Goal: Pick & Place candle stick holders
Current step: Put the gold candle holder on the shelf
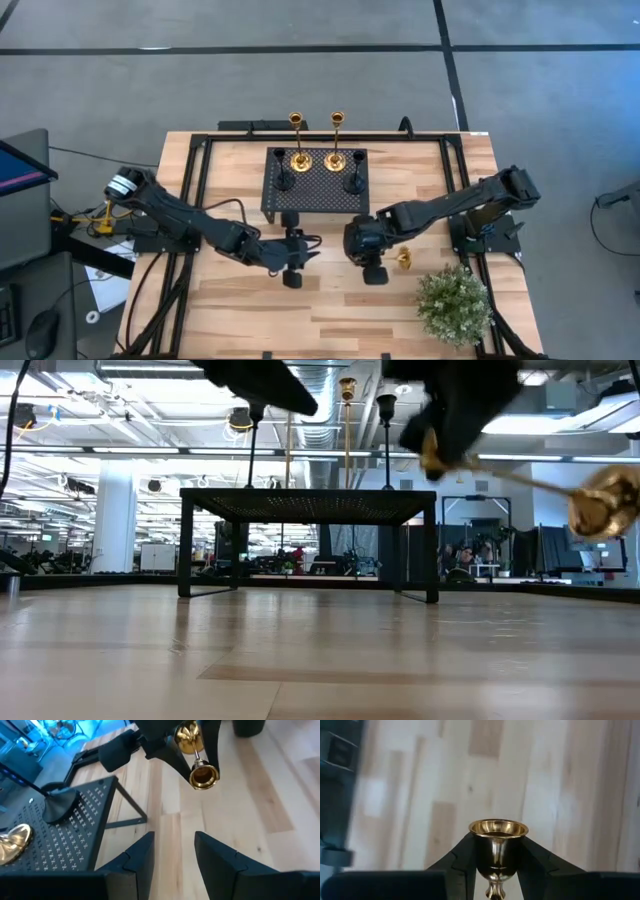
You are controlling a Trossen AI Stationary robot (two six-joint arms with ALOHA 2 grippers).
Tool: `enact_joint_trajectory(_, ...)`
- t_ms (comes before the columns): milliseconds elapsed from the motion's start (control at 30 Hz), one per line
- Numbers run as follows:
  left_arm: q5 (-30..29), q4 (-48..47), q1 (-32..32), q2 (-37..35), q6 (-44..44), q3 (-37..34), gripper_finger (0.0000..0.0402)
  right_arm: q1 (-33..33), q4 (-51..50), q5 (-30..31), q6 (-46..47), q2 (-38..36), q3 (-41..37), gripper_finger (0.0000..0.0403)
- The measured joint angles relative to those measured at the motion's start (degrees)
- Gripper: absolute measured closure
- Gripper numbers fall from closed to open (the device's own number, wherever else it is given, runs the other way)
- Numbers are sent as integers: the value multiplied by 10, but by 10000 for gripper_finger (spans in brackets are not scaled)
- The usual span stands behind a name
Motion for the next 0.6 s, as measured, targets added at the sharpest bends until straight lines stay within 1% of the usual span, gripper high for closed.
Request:
enact_joint_trajectory(167,0,0,-16,-20,-2,0,262,11,1,-3,-11,-7,46,310)
enact_joint_trajectory(267,0,0,-22,-30,-4,0,262,15,41,1,-25,-25,56,310)
enact_joint_trajectory(333,0,-4,-27,-36,-3,0,262,16,62,18,-37,-44,56,310)
enact_joint_trajectory(433,0,-19,-28,-47,-3,0,264,16,94,65,-69,-80,56,310)
enact_joint_trajectory(500,0,-31,-28,-53,-6,0,270,19,120,96,-93,-102,56,310)
enact_joint_trajectory(600,-2,-16,-27,-60,-8,-13,287,29,151,128,-129,-131,56,310)
